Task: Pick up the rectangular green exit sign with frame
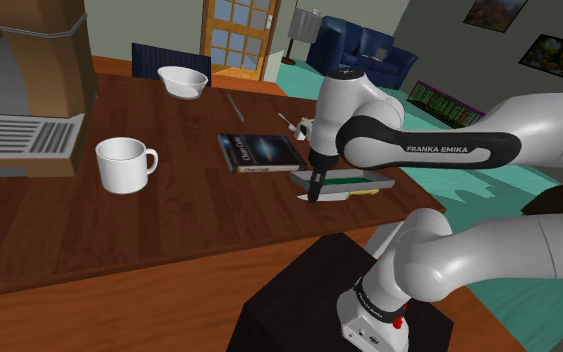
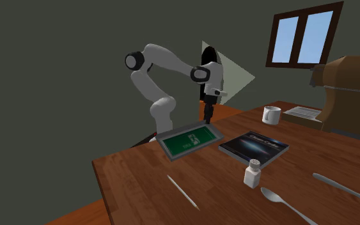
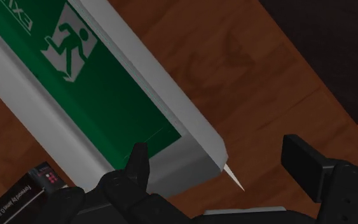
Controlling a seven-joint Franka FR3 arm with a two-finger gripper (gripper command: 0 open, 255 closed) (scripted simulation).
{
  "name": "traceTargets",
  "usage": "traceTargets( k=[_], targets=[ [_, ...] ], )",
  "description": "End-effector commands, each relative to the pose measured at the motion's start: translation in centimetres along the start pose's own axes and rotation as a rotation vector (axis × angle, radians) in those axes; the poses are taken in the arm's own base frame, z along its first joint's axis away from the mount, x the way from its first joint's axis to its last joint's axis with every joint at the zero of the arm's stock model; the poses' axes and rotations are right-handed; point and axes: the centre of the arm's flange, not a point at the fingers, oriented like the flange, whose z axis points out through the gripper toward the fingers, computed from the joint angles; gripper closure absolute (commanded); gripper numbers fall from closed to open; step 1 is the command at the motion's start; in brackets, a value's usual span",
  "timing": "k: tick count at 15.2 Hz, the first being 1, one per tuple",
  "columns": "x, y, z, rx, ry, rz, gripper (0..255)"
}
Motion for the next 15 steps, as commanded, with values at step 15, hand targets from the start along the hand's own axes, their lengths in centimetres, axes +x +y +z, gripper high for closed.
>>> traceTargets(
  k=[15],
  targets=[
    [-0.3, 0.5, -2.4, 0.0, 0.0, 0.0, 255]
  ],
)
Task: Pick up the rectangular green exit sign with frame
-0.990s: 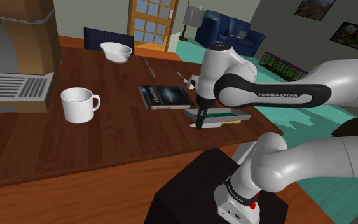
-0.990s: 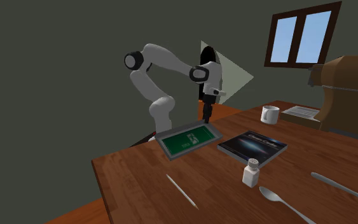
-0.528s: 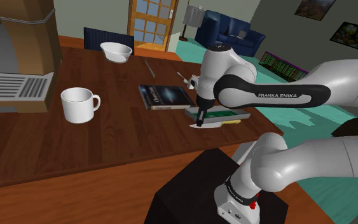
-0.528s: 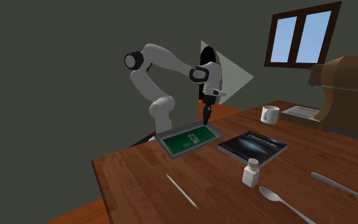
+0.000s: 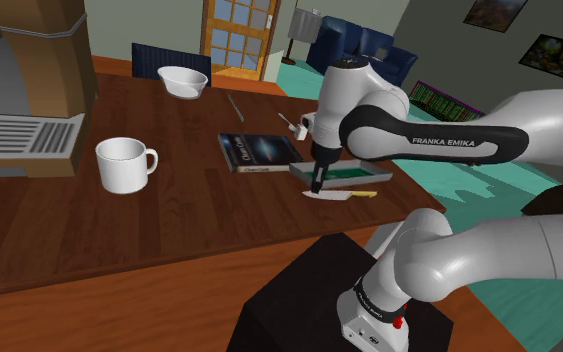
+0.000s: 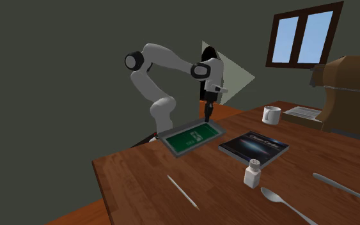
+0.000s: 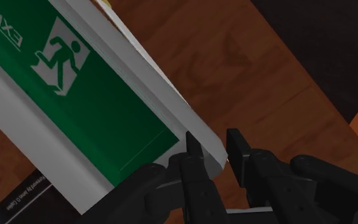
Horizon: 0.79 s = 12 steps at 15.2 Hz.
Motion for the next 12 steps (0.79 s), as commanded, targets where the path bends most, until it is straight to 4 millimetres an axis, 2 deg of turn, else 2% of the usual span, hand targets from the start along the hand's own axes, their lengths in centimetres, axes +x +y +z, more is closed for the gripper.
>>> traceTargets(
  k=[1, 10, 12],
  targets=[
    [-0.2, 0.2, -1.0, 0.0, 0.0, 0.0, 255],
    [-0.9, 1.1, -5.6, 0.0, 0.0, 0.0, 255],
    [-0.9, 1.1, -5.7, 0.0, 0.0, 0.0, 255]
  ],
)
